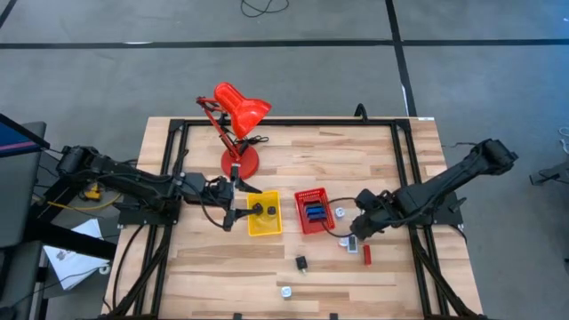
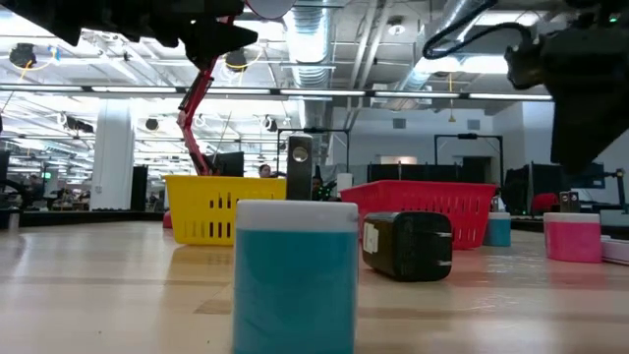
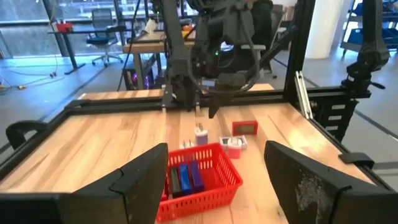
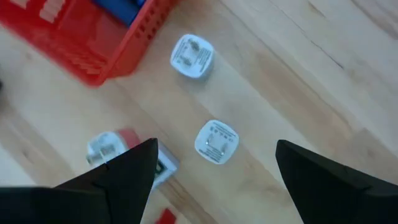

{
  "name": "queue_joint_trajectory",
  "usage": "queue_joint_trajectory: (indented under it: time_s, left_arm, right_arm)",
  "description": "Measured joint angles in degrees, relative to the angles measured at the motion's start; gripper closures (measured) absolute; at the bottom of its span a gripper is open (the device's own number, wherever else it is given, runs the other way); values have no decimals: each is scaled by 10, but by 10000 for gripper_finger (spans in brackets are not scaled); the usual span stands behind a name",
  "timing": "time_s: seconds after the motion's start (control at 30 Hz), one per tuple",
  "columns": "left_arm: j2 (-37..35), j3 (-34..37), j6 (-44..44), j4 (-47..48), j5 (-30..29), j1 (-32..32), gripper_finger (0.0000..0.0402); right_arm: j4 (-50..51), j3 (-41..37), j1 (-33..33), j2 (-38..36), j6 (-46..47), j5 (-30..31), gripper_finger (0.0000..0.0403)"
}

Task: Pick & Place Office items
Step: Put the purple charger adapter into the yellow bin

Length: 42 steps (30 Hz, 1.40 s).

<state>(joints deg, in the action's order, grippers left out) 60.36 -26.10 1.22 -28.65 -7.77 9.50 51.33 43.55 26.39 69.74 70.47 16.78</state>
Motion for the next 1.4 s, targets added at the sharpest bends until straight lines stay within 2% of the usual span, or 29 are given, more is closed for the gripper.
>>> queue_joint_trajectory:
  time_s: [0.23, 0.43, 0.8, 1.07, 1.33, 1.4]
  left_arm:
    - [0, 0, 0, 7, -2, 0, 141]
    - [0, 0, 0, 8, -2, 0, 141]
    - [0, 0, 0, 9, -2, 0, 141]
    - [0, 0, 0, 8, -1, 0, 141]
    - [0, 0, 0, 8, 1, 0, 141]
    - [0, 0, 0, 8, 1, 0, 141]
  right_arm:
    - [2, 1, -3, 42, 95, -3, 85]
    - [-17, 0, -3, 97, 93, -20, 85]
    - [-36, 0, -3, 148, 106, -20, 94]
    - [-42, 0, -9, 158, 106, -20, 165]
    - [-40, 1, -10, 157, 101, -36, 281]
    - [-40, 1, -10, 156, 94, -36, 285]
